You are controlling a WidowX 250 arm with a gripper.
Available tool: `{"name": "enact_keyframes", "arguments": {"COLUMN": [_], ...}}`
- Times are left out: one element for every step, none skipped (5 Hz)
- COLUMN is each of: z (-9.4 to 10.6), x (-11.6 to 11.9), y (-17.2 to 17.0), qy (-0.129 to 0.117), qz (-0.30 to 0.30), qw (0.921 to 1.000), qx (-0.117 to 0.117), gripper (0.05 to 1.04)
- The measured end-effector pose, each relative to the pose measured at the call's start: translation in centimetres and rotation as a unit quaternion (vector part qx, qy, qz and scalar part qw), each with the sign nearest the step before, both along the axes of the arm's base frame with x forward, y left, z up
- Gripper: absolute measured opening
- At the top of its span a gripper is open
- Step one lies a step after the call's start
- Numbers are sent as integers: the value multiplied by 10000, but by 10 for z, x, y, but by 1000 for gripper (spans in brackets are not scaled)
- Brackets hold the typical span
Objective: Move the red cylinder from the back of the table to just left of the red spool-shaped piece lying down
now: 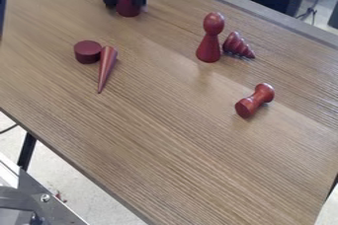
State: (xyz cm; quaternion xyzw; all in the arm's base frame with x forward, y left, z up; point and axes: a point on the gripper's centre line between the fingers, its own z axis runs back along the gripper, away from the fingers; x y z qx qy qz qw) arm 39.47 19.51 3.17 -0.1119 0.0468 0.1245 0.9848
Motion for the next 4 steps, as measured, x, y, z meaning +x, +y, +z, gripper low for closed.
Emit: {"name": "enact_keyframes", "arguments": {"z": [-3, -1, -1, 1], "x": [1, 1, 1, -2], "y": [3, 3, 0, 1], "qy": [-89, -187, -332, -405], "qz": [24, 78, 199, 293], "qw": [9997, 9993, 9986, 9976], "qx": [242, 318, 372, 482], "gripper": [951, 811, 808, 784]}}
